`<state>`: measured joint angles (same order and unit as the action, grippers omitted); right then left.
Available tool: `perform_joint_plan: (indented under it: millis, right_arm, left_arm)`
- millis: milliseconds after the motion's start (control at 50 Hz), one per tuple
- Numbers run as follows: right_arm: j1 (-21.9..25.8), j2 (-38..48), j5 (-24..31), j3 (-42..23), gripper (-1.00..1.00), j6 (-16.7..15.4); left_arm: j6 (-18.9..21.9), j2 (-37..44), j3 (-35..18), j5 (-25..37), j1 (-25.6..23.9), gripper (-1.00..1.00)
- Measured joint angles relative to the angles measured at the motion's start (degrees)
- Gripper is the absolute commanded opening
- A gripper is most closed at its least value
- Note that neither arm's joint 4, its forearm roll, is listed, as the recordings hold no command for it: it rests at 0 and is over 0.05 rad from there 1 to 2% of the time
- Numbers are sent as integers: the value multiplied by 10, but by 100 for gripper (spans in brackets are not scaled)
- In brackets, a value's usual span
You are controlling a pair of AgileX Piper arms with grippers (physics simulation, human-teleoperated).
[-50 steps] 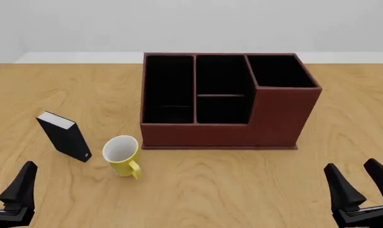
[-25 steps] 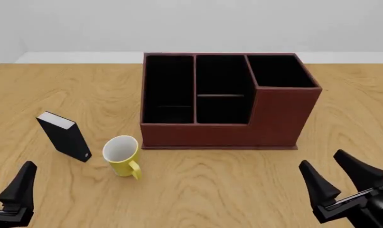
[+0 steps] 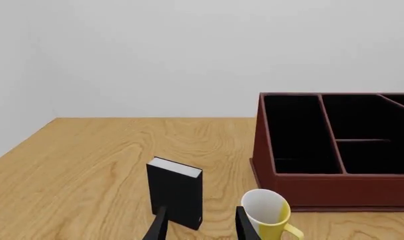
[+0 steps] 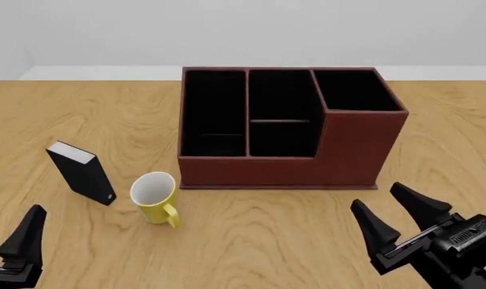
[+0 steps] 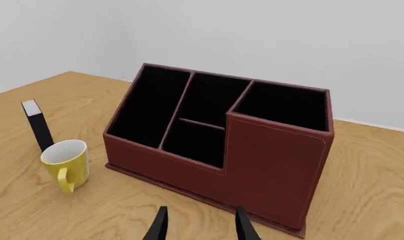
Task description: Pick up the yellow and white mug and place it to the right of the caddy.
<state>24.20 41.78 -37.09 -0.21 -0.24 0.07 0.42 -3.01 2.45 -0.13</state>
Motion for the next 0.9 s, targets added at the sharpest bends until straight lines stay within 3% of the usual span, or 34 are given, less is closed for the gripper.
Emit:
perform_joint_plan:
  millis: [900]
  right_arm:
    - [108, 247, -186, -46, 100, 6]
  left_arm:
    - [0, -2, 1, 1, 0, 100]
